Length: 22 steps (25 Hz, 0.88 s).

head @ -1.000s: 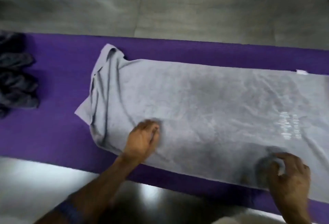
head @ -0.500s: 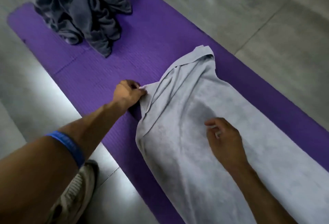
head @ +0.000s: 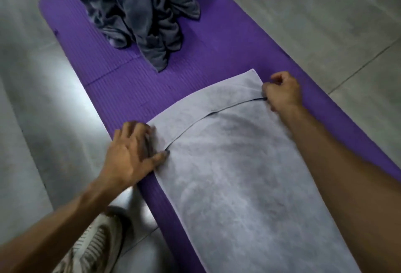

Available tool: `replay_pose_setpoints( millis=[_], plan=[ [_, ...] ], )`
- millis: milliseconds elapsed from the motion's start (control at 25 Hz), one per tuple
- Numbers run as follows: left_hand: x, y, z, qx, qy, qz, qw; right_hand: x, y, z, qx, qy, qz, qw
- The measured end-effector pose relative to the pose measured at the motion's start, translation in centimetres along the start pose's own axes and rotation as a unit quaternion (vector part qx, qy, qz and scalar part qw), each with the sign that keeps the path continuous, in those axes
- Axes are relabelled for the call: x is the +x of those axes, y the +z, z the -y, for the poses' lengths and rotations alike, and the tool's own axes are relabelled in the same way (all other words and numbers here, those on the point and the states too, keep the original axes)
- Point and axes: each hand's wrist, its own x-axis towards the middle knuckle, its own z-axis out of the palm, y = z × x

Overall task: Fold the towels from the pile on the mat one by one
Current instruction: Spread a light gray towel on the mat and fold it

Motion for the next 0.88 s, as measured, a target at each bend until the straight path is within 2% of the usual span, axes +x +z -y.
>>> replay_pose_setpoints(
  millis=[80,160,320,440,480,560,640,720,800,880],
  plan=[
    [-1.3,1.1,-0.8,0.081,0.058,0.022,0.995,0.0,1.7,0.5,0.042,0.036,0.056,0.997],
    [-2.0,1.8,-1.2,0.086,0.075,0.006,0.993,-0.4,2.5,0.6,0.037,0.043,0.081,0.995],
    [-1.9,2.0,-1.4,0.147,0.084,0.001,0.986,0.9,2.0,0.6,0.107,0.055,0.091,0.989],
    [-1.6,2.2,-1.1,0.230,0.145,-0.005,0.962,2.5,1.2,-0.2,0.101,0.044,0.057,0.992],
    [-1.5,2.4,-0.9,0.258,0.159,-0.001,0.953,2.5,0.9,-0.2,0.064,0.032,0.039,0.997],
    [-1.2,2.8,-0.4,0.295,0.166,0.022,0.941,1.6,0.8,-0.1,-0.085,-0.042,-0.021,0.995],
    [-1.2,3.2,0.0,0.302,0.161,0.033,0.939,-0.5,1.9,0.7,-0.204,-0.157,-0.077,0.963],
    [-1.3,3.4,0.1,0.304,0.163,0.041,0.938,-2.4,4.1,0.6,-0.268,-0.201,-0.014,0.942],
    [-1.1,3.3,0.4,0.301,0.152,0.053,0.940,-2.2,5.5,-0.2,-0.353,-0.168,0.100,0.915],
    [-0.8,3.1,0.2,0.305,0.162,0.053,0.937,-0.5,4.5,-0.2,-0.368,-0.131,0.125,0.912]
  ],
)
